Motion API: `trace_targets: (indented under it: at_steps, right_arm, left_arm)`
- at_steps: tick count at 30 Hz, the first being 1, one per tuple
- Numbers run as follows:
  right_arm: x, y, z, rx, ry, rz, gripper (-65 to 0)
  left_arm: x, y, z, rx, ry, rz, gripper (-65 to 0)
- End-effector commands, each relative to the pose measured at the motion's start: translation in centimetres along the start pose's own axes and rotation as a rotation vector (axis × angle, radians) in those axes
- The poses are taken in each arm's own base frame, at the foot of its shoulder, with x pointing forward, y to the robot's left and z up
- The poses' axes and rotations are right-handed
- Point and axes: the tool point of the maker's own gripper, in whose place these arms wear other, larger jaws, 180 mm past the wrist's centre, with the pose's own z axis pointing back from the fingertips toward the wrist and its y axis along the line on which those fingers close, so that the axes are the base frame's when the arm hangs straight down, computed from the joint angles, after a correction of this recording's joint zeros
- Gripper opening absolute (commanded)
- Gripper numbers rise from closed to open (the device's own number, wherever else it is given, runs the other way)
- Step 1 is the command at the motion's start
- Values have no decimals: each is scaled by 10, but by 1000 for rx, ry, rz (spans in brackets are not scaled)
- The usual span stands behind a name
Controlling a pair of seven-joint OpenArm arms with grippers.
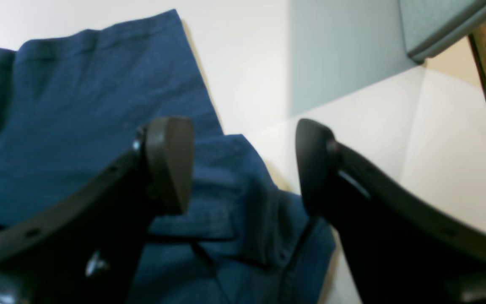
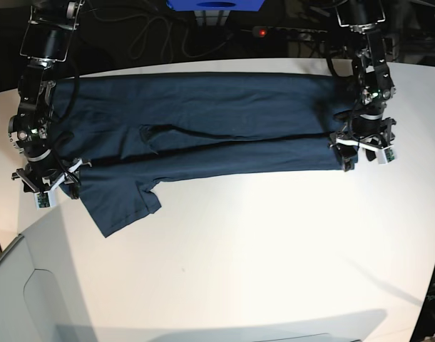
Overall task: Fold the T-shirt properly
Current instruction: 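Lower the hem edge onto the shirt and open both grippers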
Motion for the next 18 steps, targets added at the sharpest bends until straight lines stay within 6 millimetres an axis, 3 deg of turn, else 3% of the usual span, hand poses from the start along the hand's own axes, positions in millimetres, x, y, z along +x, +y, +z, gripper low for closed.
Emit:
trace_targets:
  at_steps: [1,8,14,18]
  right_arm:
    - [19,-8,2,-8,-57,15,-285]
    - [19,-8,2,-8,-57,16,-285]
    - [19,-8,2,-8,-57,16,-285]
    - [19,-8,2,-8,-57,16,-285]
  left_arm:
    - [17,0,-1,-5,-48,-10,-221]
    - [16,-4,-1,-18,-46,-13,-252]
    - [17,-5,-1,-20,-48,-8,-466]
    - [17,-4,-1,-18,-48,-6,-569]
